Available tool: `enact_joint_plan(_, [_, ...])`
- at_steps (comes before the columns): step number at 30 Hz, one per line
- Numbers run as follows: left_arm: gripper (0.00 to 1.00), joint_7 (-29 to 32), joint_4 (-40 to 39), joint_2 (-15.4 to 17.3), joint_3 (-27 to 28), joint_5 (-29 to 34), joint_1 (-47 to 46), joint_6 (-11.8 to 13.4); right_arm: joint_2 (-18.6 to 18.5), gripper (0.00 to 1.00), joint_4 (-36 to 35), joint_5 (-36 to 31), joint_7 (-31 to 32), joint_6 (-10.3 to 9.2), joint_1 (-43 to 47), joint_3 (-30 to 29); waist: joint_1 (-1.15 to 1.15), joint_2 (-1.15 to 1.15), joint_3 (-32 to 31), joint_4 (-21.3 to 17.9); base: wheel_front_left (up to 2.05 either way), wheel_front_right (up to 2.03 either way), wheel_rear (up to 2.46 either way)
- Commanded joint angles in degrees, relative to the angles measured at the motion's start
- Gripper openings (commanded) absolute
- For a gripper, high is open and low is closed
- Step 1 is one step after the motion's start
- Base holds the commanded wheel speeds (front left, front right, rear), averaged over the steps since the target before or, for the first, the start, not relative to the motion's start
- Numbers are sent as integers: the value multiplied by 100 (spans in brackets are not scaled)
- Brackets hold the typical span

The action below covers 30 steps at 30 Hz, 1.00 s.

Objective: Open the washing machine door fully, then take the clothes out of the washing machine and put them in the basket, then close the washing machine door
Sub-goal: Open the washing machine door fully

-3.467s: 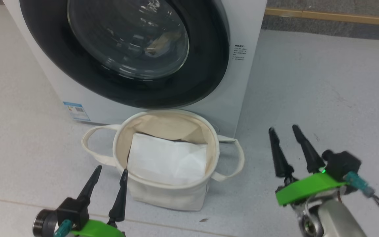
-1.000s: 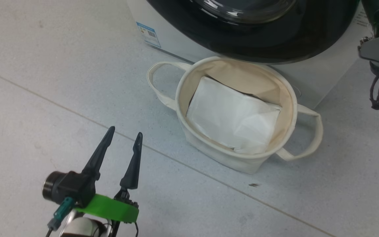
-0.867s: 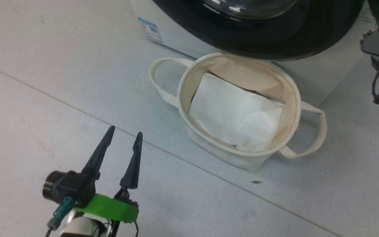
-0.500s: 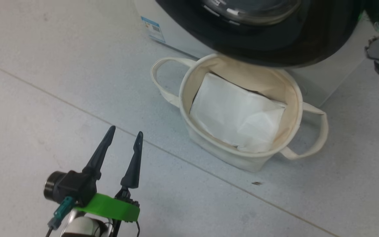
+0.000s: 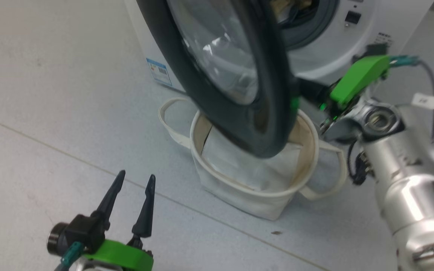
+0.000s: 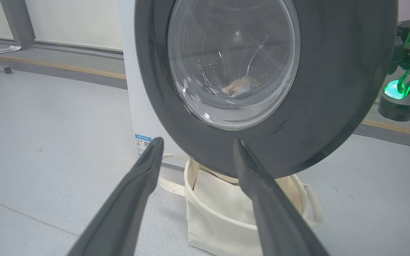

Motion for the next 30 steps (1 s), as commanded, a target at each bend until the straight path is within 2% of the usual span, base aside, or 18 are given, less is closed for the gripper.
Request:
enact_joint_plan(1, [100, -69, -103, 135, 245, -60, 6, 22, 186, 0, -326, -71, -2, 24, 168, 213, 0, 0, -198, 16, 0, 0, 0])
enact_joint_plan(8, [100, -30, 77, 161, 254, -120, 164, 70, 372, 0, -733, 47, -275, 24, 890, 767, 0, 0, -535, 215, 0, 0, 0])
enact_joint_plan(12, [100, 1, 137, 155, 206, -136, 194, 72, 380, 0, -1053, 866, -822, 24, 1243, 1502, 0, 0, -751, 379, 0, 0, 0])
enact_joint_plan(13, [100, 21, 138, 166, 190, -140, 197, 71, 381, 0, -1194, 1304, -1143, 24, 1349, 1928, 0, 0, -844, 440, 0, 0, 0])
enact_joint_plan(17, [100, 70, 105, 220, 184, -145, 222, 85, 382, 0, -1311, 1794, -1736, 24, 1402, 2545, 0, 0, -1013, 493, 0, 0, 0])
enact_joint_plan(24, [100, 145, 7, 352, 272, -211, 399, 154, 382, 0, -1394, 1628, -2452, 24, 1489, 2928, 0, 0, -1242, 343, 0, 0, 0])
enact_joint_plan(25, [100, 150, -14, 371, 292, -224, 427, 167, 376, 62, -1416, 1525, -2561, 24, 1500, 2949, 0, 0, -1258, 303, 0, 0, 0])
enact_joint_plan(26, [100, 158, -34, 393, 308, -232, 455, 179, 364, 99, -1441, 1419, -2685, 24, 1514, 2964, 0, 0, -1273, 263, 0, 0, 0])
enact_joint_plan(30, [100, 187, -125, 466, 362, -262, 528, 221, 117, 100, -1614, 440, -3492, 24, 1484, 3292, 0, 0, -1304, 143, 0, 0, 0])
